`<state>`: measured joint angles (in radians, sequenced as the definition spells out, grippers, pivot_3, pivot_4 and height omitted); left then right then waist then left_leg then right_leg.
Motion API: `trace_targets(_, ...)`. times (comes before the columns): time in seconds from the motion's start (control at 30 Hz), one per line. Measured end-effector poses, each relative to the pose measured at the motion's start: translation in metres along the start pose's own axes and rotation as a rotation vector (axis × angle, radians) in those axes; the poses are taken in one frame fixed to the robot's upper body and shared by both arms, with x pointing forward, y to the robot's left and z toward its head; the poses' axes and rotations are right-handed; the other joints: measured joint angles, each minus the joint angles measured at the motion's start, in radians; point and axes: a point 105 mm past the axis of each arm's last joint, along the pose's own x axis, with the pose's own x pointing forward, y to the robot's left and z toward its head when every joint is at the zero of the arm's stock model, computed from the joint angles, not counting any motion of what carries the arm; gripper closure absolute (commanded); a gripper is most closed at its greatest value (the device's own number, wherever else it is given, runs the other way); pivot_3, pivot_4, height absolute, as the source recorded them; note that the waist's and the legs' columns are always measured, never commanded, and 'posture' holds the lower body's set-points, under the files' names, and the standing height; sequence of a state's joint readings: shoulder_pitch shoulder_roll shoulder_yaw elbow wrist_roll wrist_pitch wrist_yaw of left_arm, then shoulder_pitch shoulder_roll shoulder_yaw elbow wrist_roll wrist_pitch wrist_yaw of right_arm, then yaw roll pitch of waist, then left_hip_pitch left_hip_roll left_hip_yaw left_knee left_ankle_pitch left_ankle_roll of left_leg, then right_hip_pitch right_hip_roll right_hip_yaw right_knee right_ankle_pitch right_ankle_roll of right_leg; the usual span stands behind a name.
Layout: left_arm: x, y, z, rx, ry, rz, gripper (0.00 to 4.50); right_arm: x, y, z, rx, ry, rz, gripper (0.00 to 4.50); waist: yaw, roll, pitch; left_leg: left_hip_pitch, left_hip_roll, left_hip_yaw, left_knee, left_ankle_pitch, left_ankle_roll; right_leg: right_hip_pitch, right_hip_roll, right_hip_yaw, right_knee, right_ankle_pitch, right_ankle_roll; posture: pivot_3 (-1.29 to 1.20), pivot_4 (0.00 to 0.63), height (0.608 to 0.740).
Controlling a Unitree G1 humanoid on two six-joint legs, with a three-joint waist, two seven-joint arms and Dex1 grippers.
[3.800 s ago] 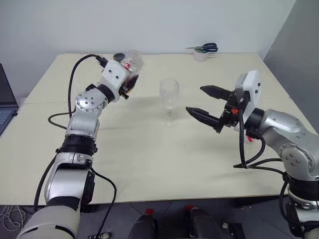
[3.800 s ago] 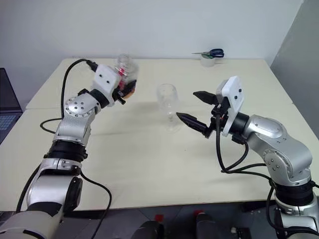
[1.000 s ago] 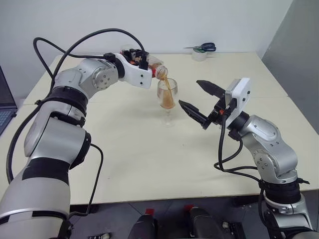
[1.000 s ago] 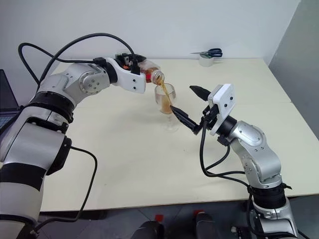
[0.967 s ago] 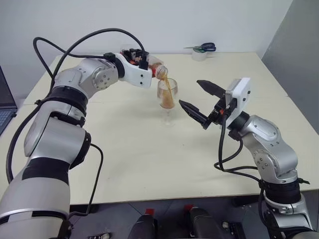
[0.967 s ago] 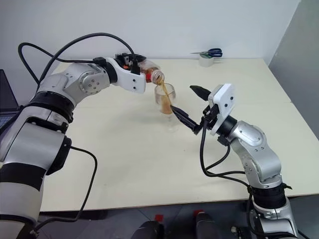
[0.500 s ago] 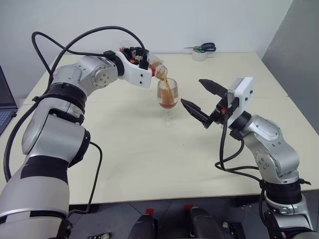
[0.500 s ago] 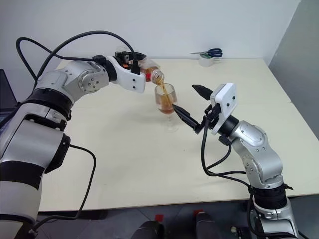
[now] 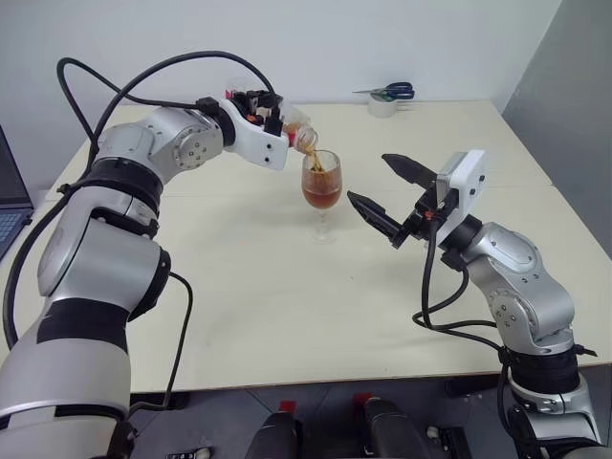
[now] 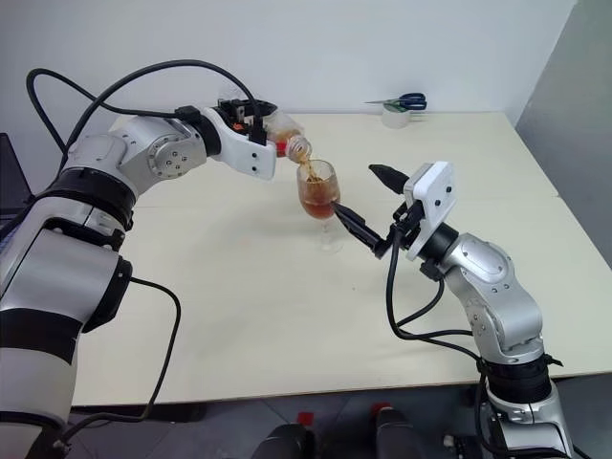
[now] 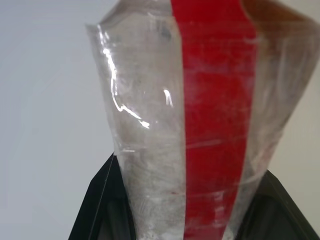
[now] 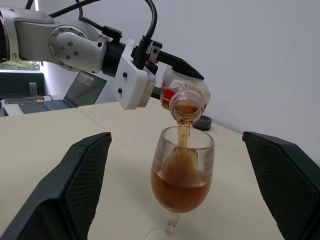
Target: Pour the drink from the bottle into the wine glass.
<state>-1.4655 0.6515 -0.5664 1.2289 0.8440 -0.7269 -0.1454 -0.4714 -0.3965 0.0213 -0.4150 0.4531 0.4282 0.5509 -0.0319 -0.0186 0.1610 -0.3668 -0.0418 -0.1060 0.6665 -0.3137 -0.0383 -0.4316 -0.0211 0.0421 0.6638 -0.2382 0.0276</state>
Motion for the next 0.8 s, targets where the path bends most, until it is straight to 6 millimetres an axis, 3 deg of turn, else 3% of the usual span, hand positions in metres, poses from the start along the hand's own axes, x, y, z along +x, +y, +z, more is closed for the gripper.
trace_targets(0.17, 0.002, 0.010, 0.002, -0.169, -0.011, 0.033, 2.74, 0.000, -0.001, 0.000, 0.001, 0.001, -0.006, 0.00, 0.000, 0.000, 0.000, 0.000, 0.000, 0.000, 0.000, 0.000, 0.000, 0.000, 0.000, 0.000, 0.000, 0.000, 0.000, 0.00, 0.150, 0.740)
trace_targets(0.53, 0.004, 0.027, 0.007, -0.784, -0.126, 0.128, 2.74, 0.000, 0.000, -0.002, 0.013, 0.013, -0.004, 0.00, -0.004, 0.000, 0.000, 0.000, 0.002, -0.001, 0.002, 0.000, 0.000, 0.000, 0.000, 0.000, 0.001, 0.000, 0.000, 0.00, 0.150, 0.740)
trace_targets(0.7, -0.009, 0.029, -0.005, -1.030, -0.128, 0.238, 2.74, 0.000, 0.002, -0.003, 0.023, 0.019, 0.023, 0.00, -0.010, 0.000, 0.000, 0.000, 0.002, -0.003, 0.004, 0.000, 0.000, 0.000, 0.000, 0.001, 0.002, 0.000, 0.000, 0.00, 0.150, 0.740)
trace_targets(0.8, -0.022, 0.014, -0.022, -1.198, -0.045, 0.337, 2.74, -0.002, 0.005, -0.003, 0.034, 0.029, 0.062, 0.00, -0.014, 0.000, 0.000, 0.000, 0.003, -0.003, 0.006, 0.000, 0.000, 0.000, -0.002, 0.001, 0.003, 0.000, 0.000, 0.00, 0.150, 0.740)
